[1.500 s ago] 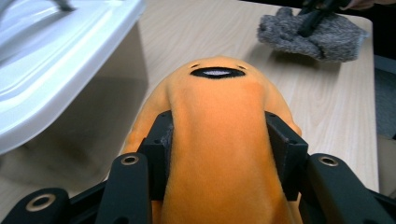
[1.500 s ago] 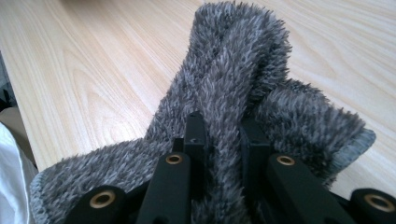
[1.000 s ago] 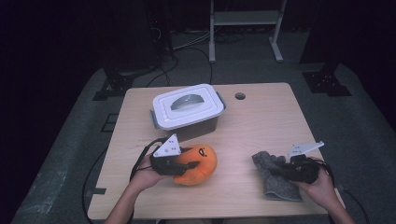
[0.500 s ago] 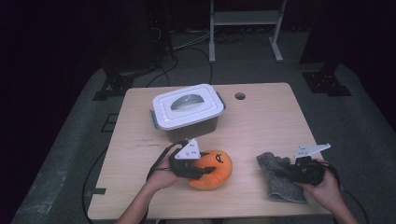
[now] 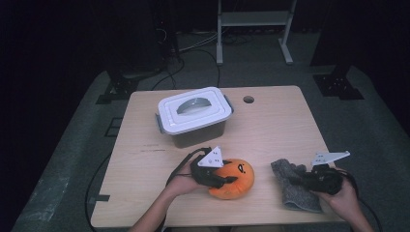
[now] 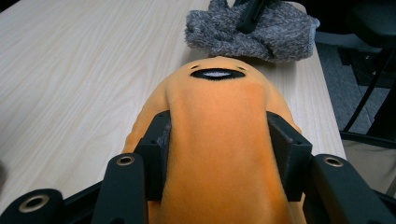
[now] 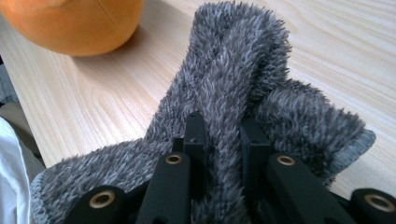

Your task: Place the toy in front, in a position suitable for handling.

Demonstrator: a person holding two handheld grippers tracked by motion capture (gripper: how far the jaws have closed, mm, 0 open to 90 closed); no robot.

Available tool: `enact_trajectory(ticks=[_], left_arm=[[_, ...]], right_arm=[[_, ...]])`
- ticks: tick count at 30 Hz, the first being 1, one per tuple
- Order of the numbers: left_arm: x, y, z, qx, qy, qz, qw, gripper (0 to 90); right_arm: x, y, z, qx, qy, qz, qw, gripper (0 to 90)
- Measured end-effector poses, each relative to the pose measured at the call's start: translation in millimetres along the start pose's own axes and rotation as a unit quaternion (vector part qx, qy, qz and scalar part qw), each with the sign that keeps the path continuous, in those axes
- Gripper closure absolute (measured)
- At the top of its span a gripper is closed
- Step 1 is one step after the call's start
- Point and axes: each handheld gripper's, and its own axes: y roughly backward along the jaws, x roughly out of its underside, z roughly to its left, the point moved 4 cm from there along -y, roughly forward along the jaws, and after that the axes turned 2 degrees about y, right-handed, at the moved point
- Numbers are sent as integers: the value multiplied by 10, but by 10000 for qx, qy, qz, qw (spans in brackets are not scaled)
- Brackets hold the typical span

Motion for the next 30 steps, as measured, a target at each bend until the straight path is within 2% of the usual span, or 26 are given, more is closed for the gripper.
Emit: enact_trajectory(ticks=[12, 18, 21, 25, 26, 28, 29, 30], left_arm=[[43, -59, -30, 139, -23, -4, 9999, 482], [37, -59, -40, 143, 10, 49, 9999, 379], [36, -23, -34, 122, 32, 71, 9999, 304], [31, 81, -35, 11, 115, -90, 9999, 257], [30, 115, -32, -24, 126, -110, 9999, 200], [62, 234, -34, -61, 212, -144, 9997, 172], [62, 234, -34, -61, 212, -144, 9997, 158], [112, 312, -30, -135, 298, -148, 9994, 142]], right_arm=[[32, -11, -2, -49, -11, -16, 10000, 762], [25, -29, 13, -94, -1, -15, 10000, 761], [14, -33, 22, -124, -1, -30, 9999, 761], [-12, -24, 40, -157, 18, -39, 9999, 760], [-36, -17, 55, -178, 49, -49, 9998, 759], [-71, -8, 82, -208, 89, -81, 9997, 758], [-71, -8, 82, -208, 89, -81, 9997, 758], [-122, 5, 121, -246, 171, -120, 9995, 758]])
